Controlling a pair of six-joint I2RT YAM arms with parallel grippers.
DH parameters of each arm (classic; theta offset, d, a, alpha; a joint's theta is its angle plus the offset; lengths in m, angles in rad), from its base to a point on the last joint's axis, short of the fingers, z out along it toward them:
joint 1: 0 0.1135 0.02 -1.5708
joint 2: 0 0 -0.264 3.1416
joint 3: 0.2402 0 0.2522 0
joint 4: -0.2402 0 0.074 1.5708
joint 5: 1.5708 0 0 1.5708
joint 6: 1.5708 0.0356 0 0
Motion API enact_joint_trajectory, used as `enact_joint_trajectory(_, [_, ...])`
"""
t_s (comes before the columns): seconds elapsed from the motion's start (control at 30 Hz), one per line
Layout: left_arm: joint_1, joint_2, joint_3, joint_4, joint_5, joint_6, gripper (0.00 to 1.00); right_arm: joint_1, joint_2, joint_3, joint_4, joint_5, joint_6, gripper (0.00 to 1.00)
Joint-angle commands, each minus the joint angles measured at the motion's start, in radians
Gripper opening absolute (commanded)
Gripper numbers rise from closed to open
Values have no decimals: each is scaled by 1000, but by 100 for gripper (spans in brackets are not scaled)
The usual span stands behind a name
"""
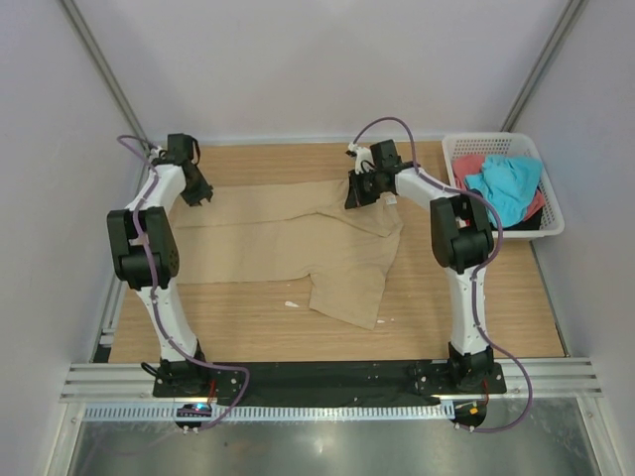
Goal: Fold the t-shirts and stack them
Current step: Fold the tshirt
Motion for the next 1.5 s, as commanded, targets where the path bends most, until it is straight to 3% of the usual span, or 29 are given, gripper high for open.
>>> enact_joint_trajectory(0.0, [11,-71,-22,11,-18,6,29,55,-146,-56,29,43,36,1])
enact_joint_trajectory(0.23, [9,-95,-54,11,24,16,30,128,-260,-252,132,152,100,1])
enact_joint_trajectory(0.73, [3,-121,-100,11,70,15,30,273,-376,-452,135,328,135,1])
enact_joint_trajectory(1.1, [-24,-157,-146,24,91,-11,31,313,-447,-570,264,328,229,1])
enact_joint_trajectory(1.13, [-30,-172,-156,37,160,-10,32,315,-448,-575,282,340,240,1])
enact_joint_trajectory(1.33, [-223,-242,-238,139,188,13,34,286,-507,-520,212,593,299,24])
enact_joint_trajectory(1.47, [-375,-264,-254,208,110,-7,36,246,-524,-467,113,707,348,37])
